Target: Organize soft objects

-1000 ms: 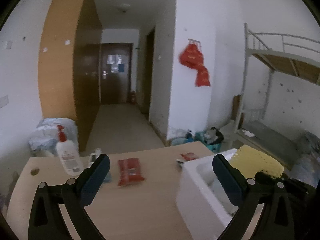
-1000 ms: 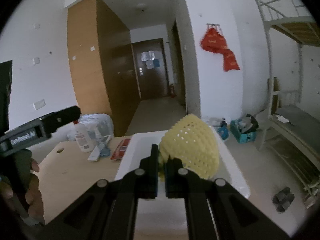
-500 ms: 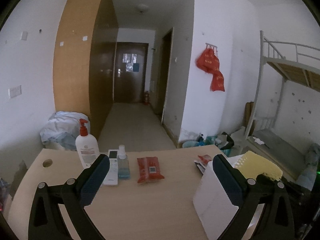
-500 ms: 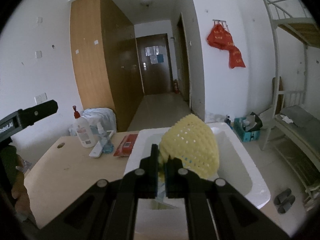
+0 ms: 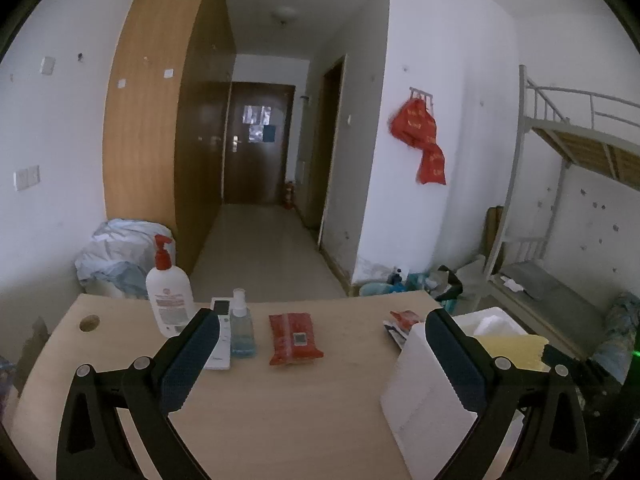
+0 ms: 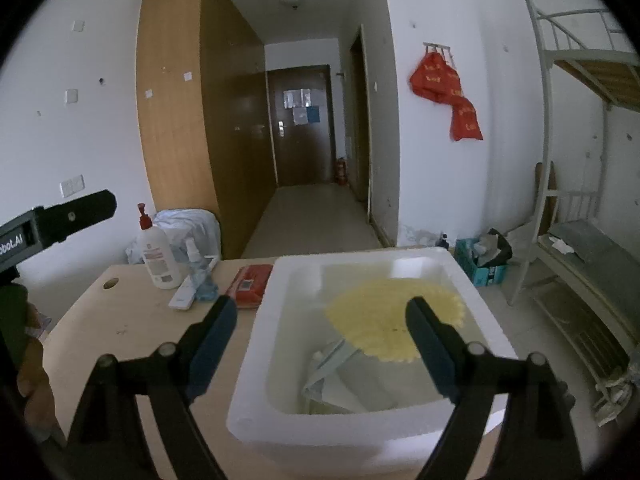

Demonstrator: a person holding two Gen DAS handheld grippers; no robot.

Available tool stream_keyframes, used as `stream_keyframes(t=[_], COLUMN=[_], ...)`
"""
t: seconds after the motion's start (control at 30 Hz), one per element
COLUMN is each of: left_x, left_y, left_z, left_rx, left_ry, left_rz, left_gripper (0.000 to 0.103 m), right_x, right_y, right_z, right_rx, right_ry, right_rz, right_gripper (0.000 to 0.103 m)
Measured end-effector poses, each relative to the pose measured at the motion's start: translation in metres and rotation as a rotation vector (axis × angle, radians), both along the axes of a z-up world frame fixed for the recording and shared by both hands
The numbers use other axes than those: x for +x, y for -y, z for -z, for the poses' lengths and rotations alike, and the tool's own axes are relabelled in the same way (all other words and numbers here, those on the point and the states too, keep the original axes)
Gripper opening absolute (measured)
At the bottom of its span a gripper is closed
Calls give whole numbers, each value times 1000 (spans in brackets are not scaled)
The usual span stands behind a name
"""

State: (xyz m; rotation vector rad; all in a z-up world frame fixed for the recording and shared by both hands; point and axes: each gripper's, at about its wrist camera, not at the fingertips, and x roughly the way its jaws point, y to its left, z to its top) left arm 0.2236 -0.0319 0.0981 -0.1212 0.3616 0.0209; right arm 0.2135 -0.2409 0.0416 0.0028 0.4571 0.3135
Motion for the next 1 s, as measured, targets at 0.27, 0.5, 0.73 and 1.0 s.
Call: stream_keyframes(t=[0.27, 0.5, 0.73, 1.0], left_x=[-1, -3, -16, -33], left_y=[4, 6, 12, 7], left_z=[-1, -1, -5, -6], left_rx=[-4, -7, -5, -10], left_ry=[-2, -3, 15, 32], left_rz=[11, 15, 25, 32], left_gripper=[103, 103, 103, 103], right_x=[-1, -10, -25, -33], right_y=[0, 0, 0, -6], right_z=[1, -2, -6, -7], right_rx=[-7, -2, 5, -1], right_ry=[-9, 2, 27, 23], right_rz=[-2, 2, 0, -3], right_gripper=[89, 89, 89, 89])
